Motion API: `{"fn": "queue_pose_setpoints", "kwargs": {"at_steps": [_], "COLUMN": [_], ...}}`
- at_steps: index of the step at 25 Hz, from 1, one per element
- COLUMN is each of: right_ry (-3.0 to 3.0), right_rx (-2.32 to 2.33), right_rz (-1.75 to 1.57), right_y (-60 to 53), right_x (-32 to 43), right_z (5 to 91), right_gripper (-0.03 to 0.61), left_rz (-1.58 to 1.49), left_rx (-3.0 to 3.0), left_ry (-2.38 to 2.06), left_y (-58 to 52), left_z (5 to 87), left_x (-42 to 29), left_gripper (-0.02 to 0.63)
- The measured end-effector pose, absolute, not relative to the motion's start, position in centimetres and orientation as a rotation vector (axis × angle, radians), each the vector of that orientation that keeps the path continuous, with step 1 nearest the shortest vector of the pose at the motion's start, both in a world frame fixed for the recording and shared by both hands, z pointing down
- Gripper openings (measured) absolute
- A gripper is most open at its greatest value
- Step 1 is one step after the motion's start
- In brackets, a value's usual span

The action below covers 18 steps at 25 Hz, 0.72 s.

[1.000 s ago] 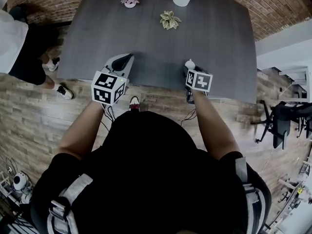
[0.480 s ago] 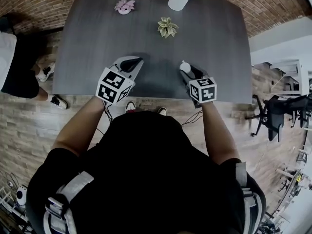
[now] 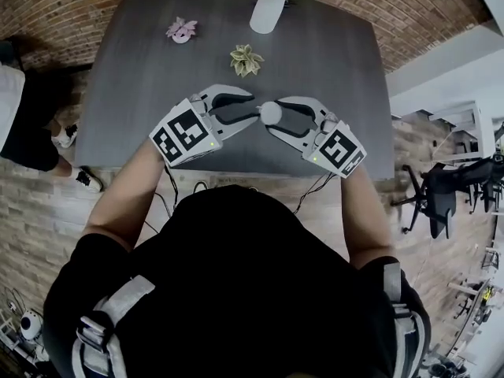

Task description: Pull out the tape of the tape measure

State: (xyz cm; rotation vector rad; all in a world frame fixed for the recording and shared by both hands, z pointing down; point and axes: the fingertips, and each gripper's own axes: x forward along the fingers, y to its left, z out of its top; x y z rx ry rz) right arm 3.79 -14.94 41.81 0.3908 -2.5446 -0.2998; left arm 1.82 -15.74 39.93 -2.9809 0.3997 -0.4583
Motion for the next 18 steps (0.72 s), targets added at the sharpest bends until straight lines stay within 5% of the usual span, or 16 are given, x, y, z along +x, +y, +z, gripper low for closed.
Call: {"fn": "queue_pose_setpoints", "kwargs": {"at_steps": [10, 18], "right_ry": [-2.446, -2.615], "right_rx": [0.222, 0.379], "right_rz": [-0.487, -0.351], "right_y": [-13.5, -14.6], "right_x": [6.9, 8.6], "right_z": [41.1, 39.6], "right_gripper": [0.21, 0.21], "left_rz": [-0.626, -0.52], "left_rx": [-2.854, -2.885], "left_ry": [0.193, 0.337], "left_y": [-13.9, -15.0], "left_z": [40.0, 38.3], "left_x": [6.0, 6.6], "left_gripper": [0.027, 0.014]}}
